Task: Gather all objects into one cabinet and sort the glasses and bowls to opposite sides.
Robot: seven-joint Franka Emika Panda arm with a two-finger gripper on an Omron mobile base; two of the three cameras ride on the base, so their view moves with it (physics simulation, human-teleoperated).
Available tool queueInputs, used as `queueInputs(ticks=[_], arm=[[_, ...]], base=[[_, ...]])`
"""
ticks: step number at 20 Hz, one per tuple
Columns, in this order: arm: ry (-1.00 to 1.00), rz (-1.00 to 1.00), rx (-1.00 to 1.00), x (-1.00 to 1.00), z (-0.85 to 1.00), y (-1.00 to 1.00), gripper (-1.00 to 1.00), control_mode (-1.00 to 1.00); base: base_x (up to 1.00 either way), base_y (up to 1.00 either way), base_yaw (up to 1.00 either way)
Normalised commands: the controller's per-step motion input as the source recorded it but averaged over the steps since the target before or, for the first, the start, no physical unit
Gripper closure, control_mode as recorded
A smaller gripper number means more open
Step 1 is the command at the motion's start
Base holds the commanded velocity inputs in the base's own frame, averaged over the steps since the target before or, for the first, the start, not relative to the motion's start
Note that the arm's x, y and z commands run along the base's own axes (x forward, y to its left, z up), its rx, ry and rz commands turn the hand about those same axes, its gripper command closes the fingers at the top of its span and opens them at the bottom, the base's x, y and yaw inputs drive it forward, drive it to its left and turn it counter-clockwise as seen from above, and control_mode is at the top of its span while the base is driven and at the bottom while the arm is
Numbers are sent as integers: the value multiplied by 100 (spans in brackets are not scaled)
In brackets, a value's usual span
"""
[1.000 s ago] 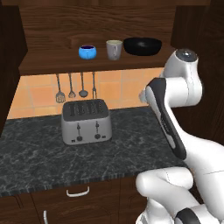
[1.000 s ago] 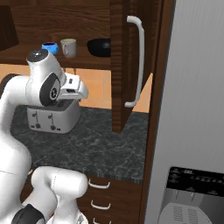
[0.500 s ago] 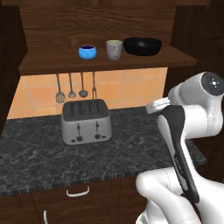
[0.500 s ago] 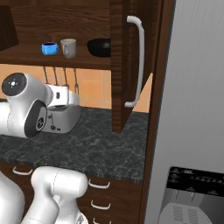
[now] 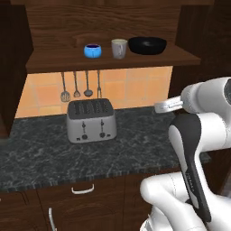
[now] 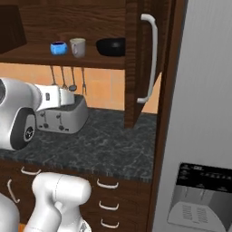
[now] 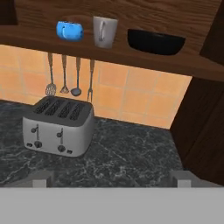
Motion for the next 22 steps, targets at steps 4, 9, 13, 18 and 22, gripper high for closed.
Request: queueInputs(ticks=[4,9,13,18,22], arm=[[0,0,0,0,0,0,-100,100],[0,0,0,0,0,0,-100,100],[0,0,0,0,0,0,-100,100],[0,0,0,0,0,0,-100,100],[0,0,0,0,0,0,-100,100]], base=[[-70,39,12],[-60,56,2],[-39,47,36],[-31,46,62],[-47,49,63]])
